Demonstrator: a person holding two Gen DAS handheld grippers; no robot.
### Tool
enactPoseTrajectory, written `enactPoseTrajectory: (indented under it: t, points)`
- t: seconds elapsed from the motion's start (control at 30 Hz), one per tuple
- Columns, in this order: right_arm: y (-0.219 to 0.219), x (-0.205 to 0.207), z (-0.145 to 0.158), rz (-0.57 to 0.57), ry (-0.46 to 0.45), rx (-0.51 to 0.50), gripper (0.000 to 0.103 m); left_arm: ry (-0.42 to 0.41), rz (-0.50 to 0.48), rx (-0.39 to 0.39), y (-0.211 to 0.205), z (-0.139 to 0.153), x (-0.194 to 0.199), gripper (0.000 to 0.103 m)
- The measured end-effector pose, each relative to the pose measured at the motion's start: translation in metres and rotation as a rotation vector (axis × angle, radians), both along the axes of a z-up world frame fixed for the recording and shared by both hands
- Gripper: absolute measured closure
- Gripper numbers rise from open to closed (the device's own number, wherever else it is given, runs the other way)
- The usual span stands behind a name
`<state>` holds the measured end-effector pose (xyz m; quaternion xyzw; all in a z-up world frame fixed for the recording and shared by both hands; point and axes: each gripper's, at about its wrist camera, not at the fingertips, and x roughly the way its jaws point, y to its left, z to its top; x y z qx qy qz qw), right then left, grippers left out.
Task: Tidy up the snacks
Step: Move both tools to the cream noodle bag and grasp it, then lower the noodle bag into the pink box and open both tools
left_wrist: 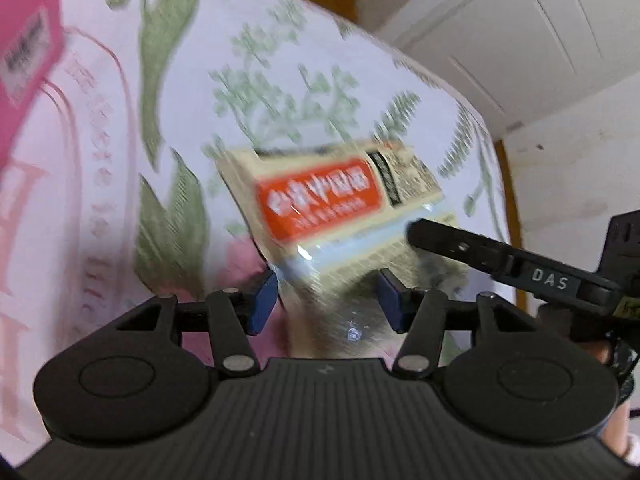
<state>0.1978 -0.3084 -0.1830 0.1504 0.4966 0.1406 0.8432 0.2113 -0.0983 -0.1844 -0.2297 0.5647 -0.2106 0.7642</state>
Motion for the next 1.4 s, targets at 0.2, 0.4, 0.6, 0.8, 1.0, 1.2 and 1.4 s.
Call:
enactPoseTrajectory:
  t: [0.2,0.4,0.6,0.8,1.0,1.2,1.4]
  points:
    - [0.016,-0.026,0.013,0.037,0.061,0.003,0.045,-0.086,-0.103,0.117,-0.006,0.02,-0.022,0.053]
    - [0.048,-0.057,0.025,0.064,0.09,-0.049,0.045,-0.107,-0.15,0.147,0.015,0.039,-0.051,0.053]
    - [0.072,-0.087,0.049,0.094,0.041,-0.074,0.047,-0.142,-0.168,0.179,0.037,0.063,-0.08,0.053]
    - [0.099,-0.11,0.083,0.13,-0.014,-0.028,0.047,-0.192,-0.176,0.262,0.064,0.107,-0.111,0.053]
    - [0.133,-0.119,0.118,0.181,-0.057,-0.002,0.047,-0.192,-0.146,0.232,0.111,0.134,-0.124,0.053]
    - [0.181,-0.114,0.134,0.27,-0.082,0.009,0.051,-0.235,-0.067,0.212,0.17,0.15,-0.135,0.053]
    - [0.227,-0.086,0.141,0.339,-0.137,0.077,0.06,-0.28,0.054,0.21,0.239,0.165,-0.126,0.053]
